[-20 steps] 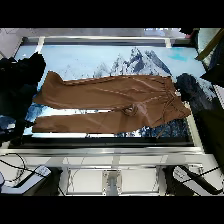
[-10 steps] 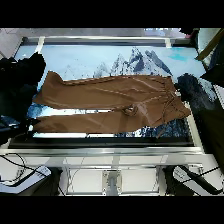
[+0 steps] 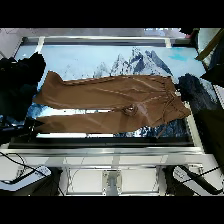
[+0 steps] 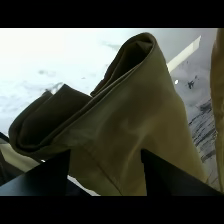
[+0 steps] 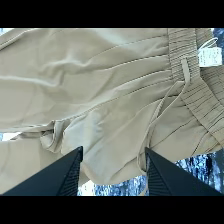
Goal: Fold the clothes and pants, and hang the long-sleeved shirts on hangers.
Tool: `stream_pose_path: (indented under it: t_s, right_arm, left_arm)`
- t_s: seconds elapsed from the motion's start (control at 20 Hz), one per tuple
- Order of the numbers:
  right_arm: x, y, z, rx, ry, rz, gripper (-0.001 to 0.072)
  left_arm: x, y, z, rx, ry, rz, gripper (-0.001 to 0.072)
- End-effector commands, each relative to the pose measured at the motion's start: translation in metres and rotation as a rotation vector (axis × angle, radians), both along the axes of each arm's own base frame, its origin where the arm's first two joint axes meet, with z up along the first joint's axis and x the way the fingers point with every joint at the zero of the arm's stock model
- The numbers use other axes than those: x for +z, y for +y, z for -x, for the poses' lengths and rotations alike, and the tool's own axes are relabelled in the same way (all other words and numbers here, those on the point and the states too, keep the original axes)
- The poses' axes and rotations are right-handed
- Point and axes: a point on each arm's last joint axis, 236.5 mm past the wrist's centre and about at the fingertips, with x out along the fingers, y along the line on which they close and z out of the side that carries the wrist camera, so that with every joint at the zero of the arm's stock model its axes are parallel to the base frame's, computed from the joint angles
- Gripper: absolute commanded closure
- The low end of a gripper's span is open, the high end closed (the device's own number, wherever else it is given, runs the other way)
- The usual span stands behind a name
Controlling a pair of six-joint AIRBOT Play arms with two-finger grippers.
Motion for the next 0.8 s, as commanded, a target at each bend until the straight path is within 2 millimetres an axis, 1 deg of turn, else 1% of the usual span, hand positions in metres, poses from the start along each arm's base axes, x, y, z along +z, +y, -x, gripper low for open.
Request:
stream_pose_path:
  t_s: [0.0, 0.05, 0.1, 0.2, 0.25, 0.3, 0.4, 0.5, 0.55, 0.65, 0.75]
  right_arm:
    - [-0.001, 0.001, 0.002, 0.006, 0.01, -0.002, 0.0278]
    - [-0.003, 0.002, 0.004, 0.01, 0.021, -0.004, 0.0278]
    - [-0.003, 0.002, 0.005, 0.011, 0.025, -0.003, 0.0278]
    - [-0.003, 0.002, 0.004, 0.008, 0.019, -0.002, 0.0279]
    - [-0.002, 0.001, 0.003, 0.006, 0.015, -0.001, 0.0278]
    - [-0.002, 0.001, 0.003, 0.007, 0.015, -0.001, 0.0279]
    - [-0.002, 0.001, 0.003, 0.007, 0.016, -0.002, 0.0279]
    - [-0.002, 0.001, 0.003, 0.007, 0.016, -0.002, 0.0279]
    - [-0.002, 0.002, 0.003, 0.007, 0.017, -0.002, 0.0279]
    - [-0.002, 0.002, 0.003, 0.007, 0.017, -0.001, 0.0279]
    - [-0.002, 0.002, 0.004, 0.008, 0.017, -0.002, 0.0279]
  left_arm:
    - [0.013, -0.007, 0.01, -0.03, 0.002, 0.025, 0.0195]
    - [0.017, -0.003, 0.017, -0.043, 0.008, -0.008, 0.0194]
    - [0.017, 0.001, 0.03, -0.067, 0.048, -0.048, 0.0193]
    - [0.006, 0.018, 0.064, -0.051, 0.202, -0.126, 0.0193]
    - [0.002, 0.025, 0.071, -0.028, 0.243, -0.15, 0.0193]
    - [0.001, 0.03, 0.067, -0.003, 0.233, -0.16, 0.0194]
    - [0.004, 0.031, 0.039, 0.045, 0.136, -0.148, 0.0195]
    - [0.007, 0.026, 0.011, 0.061, 0.047, -0.133, 0.0194]
    - [0.006, 0.022, 0.003, 0.056, 0.028, -0.123, 0.0194]
    - [-0.003, 0.013, -0.005, 0.034, 0.035, -0.109, 0.0194]
    - [-0.014, 0.005, -0.004, 0.013, 0.063, -0.083, 0.0194]
